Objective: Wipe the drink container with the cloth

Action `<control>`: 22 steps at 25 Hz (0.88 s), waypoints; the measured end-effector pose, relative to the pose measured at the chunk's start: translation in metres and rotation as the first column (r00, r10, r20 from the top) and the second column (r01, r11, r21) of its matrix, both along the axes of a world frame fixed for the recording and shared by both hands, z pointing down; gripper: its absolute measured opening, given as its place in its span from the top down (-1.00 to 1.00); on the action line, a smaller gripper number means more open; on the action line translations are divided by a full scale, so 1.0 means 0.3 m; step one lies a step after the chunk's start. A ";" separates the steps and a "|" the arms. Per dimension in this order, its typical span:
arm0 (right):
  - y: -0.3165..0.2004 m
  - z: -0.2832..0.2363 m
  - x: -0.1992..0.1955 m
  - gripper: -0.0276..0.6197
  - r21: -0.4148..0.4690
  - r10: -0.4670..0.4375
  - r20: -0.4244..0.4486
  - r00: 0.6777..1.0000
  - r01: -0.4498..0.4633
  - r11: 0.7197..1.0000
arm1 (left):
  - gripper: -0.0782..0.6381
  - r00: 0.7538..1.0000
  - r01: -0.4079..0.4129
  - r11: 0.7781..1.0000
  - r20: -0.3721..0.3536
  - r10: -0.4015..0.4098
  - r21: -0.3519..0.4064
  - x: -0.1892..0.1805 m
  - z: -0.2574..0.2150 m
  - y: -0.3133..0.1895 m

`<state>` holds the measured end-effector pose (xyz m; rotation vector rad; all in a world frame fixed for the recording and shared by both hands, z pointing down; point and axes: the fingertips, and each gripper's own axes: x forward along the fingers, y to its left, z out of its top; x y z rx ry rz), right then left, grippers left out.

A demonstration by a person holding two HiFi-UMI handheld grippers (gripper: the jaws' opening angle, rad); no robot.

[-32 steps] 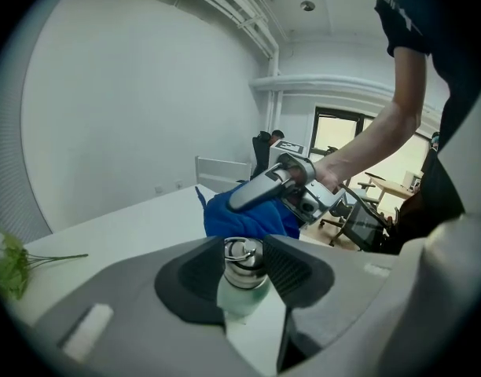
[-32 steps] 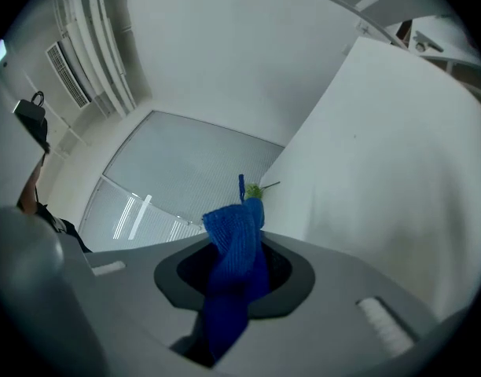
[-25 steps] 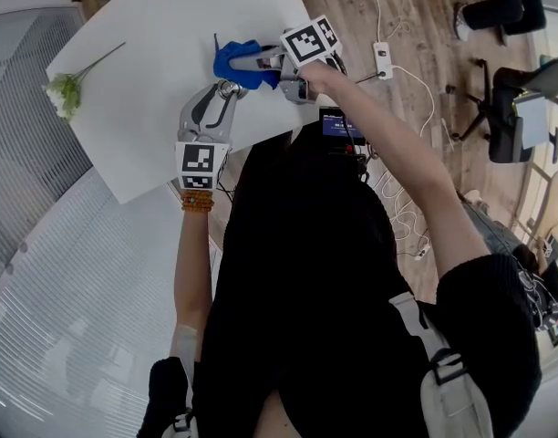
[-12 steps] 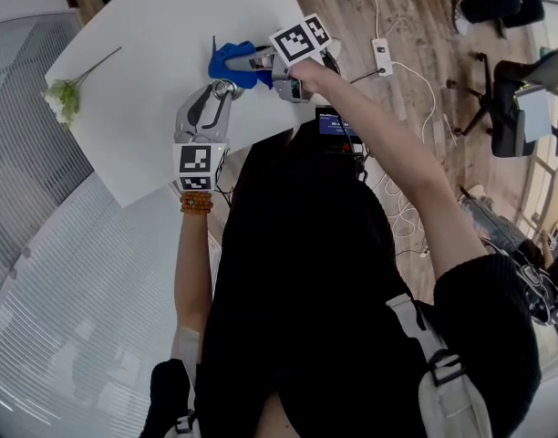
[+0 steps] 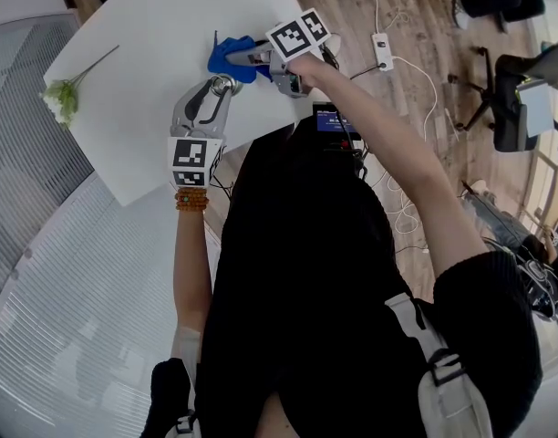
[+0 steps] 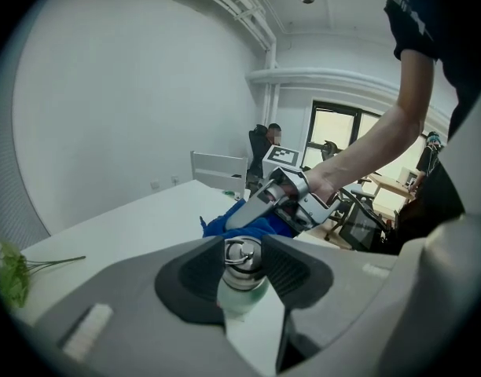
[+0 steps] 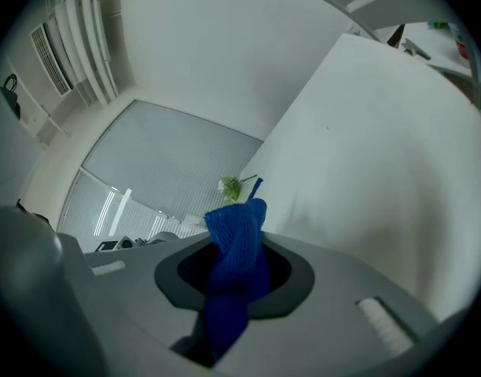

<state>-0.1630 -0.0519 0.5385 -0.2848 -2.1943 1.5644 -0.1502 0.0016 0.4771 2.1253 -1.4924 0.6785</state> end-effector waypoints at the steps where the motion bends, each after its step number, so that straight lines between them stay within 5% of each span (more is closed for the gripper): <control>1: -0.001 0.002 0.002 0.64 -0.002 0.000 -0.001 1.000 0.000 1.000 | 0.37 1.000 -0.005 1.000 0.001 0.005 -0.001 0.004 0.000 0.000; 10: -0.014 0.044 0.003 0.65 0.004 0.010 -0.048 0.999 -0.010 1.000 | 0.36 0.997 -0.018 1.000 0.070 0.016 0.019 0.006 0.002 -0.001; 22: -0.018 0.114 0.006 0.66 -0.019 0.023 -0.107 0.994 -0.025 1.000 | 0.36 0.997 -0.006 1.000 0.073 0.005 0.022 0.013 -0.004 0.004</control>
